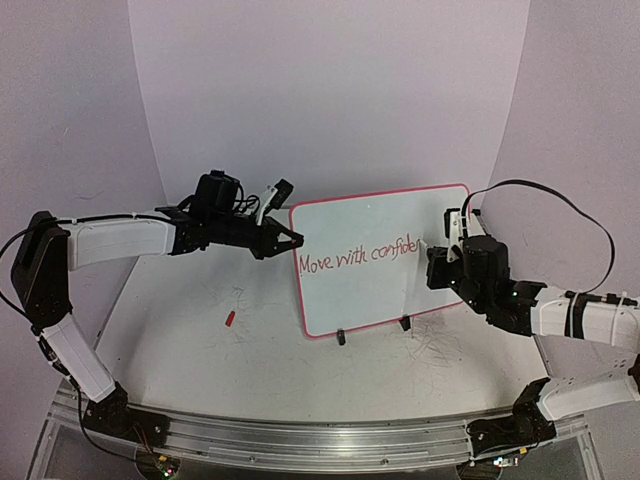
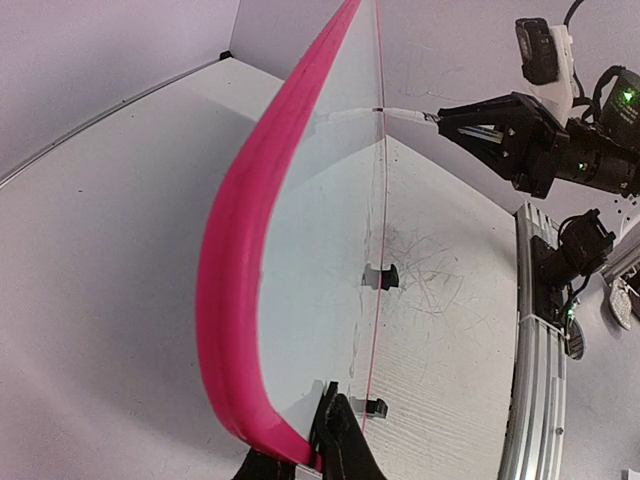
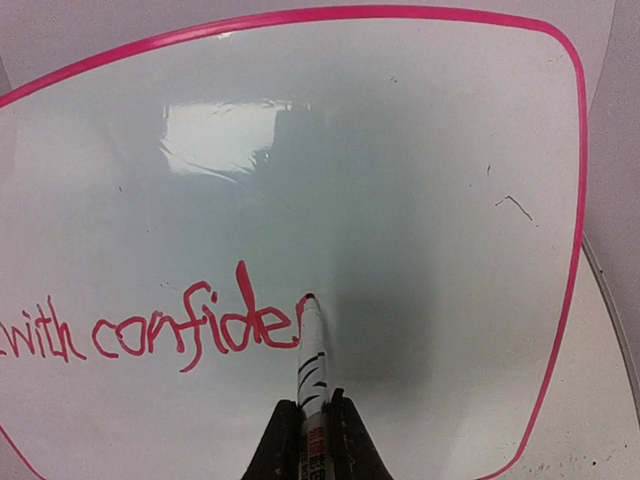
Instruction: Write a sentence on the whiteboard
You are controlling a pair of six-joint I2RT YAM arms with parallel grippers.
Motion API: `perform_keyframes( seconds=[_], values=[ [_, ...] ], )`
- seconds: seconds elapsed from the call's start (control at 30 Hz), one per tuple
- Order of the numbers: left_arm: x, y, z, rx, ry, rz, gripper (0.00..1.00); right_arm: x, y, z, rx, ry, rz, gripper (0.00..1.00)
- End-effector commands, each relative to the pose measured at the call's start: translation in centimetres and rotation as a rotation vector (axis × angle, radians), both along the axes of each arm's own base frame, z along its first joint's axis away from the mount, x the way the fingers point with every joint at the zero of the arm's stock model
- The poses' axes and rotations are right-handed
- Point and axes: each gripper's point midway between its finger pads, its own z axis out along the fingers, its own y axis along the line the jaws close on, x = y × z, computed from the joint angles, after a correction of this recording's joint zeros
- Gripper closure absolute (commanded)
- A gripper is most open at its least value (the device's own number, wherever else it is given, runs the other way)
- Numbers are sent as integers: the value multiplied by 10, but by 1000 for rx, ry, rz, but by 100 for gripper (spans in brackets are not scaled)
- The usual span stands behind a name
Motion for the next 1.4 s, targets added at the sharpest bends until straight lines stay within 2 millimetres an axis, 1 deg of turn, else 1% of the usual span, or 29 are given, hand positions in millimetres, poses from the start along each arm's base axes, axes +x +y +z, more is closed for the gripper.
perform_keyframes(
  seconds=[0.0, 0.23, 0.67, 0.77, 0.9, 0.97, 1.03, 1.23, 1.37],
  values=[
    [18, 17, -23, 156, -100, 86, 100, 5, -5, 14, 19, -32, -41, 100],
    [19, 18, -23, 159, -102, 92, 100, -3, -5, -7, 4, 32, -13, 100],
    [19, 17, -23, 160, -104, 91, 100, -10, -5, -25, 5, 83, 2, 100],
    [19, 17, -24, 161, -102, 90, 100, -9, -5, -19, 5, 70, -1, 100],
    [20, 17, -25, 163, -99, 88, 100, -7, -7, 7, 33, 9, -14, 100],
    [20, 17, -25, 164, -100, 90, 100, -9, -10, 14, 48, -11, -14, 100],
    [20, 17, -25, 165, -101, 92, 100, -10, -12, 15, 54, -19, -14, 100],
    [20, 17, -25, 163, -101, 90, 100, -3, -15, 20, 58, -29, -23, 100],
    [19, 17, -24, 164, -102, 90, 100, 1, -17, 16, 48, -24, -27, 100]
  ],
)
